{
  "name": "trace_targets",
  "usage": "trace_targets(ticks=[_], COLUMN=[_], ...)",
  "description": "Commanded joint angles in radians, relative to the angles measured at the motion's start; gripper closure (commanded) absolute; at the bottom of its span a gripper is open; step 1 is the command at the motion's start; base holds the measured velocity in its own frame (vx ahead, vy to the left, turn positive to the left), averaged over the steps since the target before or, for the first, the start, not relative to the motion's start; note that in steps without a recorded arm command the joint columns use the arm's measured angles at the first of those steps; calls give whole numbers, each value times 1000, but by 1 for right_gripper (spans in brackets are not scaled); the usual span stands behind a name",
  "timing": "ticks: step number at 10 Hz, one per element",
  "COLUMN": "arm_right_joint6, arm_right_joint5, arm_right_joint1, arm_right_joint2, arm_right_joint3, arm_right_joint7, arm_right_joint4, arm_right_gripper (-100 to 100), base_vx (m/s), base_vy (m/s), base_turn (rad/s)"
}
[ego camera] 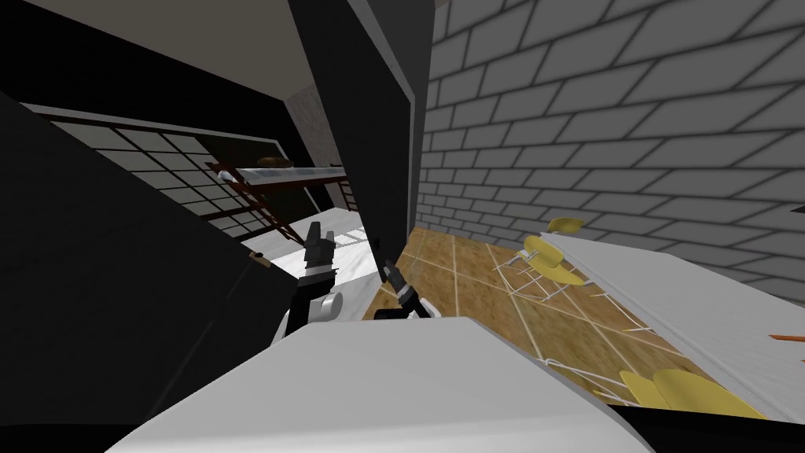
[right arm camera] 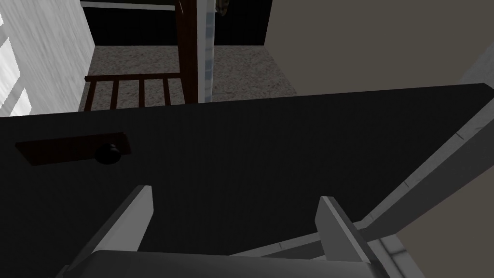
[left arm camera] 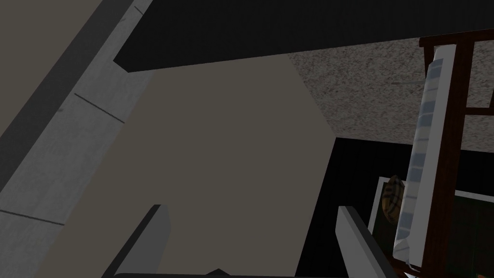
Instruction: Push the door open
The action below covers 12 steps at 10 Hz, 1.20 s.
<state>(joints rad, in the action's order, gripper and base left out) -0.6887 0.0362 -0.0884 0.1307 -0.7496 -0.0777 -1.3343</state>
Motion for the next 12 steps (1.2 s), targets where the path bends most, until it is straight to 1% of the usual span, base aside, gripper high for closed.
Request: trace_targets(ticks=[1, 2, 5, 6, 8, 10, 11, 12], arm_right_joint6=[-5, -10, -17, -22, -27, -35, -38, -41], arm_right_joint5=[-3, -4, -5, -6, -7, -9, -10, -11], arm_right_joint1=[13, 26, 46, 58, 70, 94, 100, 110], arm_right_joint2=[1, 2, 3, 3, 3, 4, 4, 4], arm_right_joint3=[-31, -53, -86, -107, -127, -166, -176, -193], arm_right_joint7=[-4, -8, -15, -19, -23, -31, -33, -36], arm_right_joint4=[34, 63, 107, 135, 162, 215, 228, 250], arm_right_gripper=[-100, -100, -100, -100, -100, -100, -100, -100], base_vx=[121, 178, 139, 128, 122, 150, 163, 152], base_vy=[-36, -31, -31, -33, -25, -28, -27, -43], base_turn=[0, 1, 0, -2, 0, -2, 2, -3])
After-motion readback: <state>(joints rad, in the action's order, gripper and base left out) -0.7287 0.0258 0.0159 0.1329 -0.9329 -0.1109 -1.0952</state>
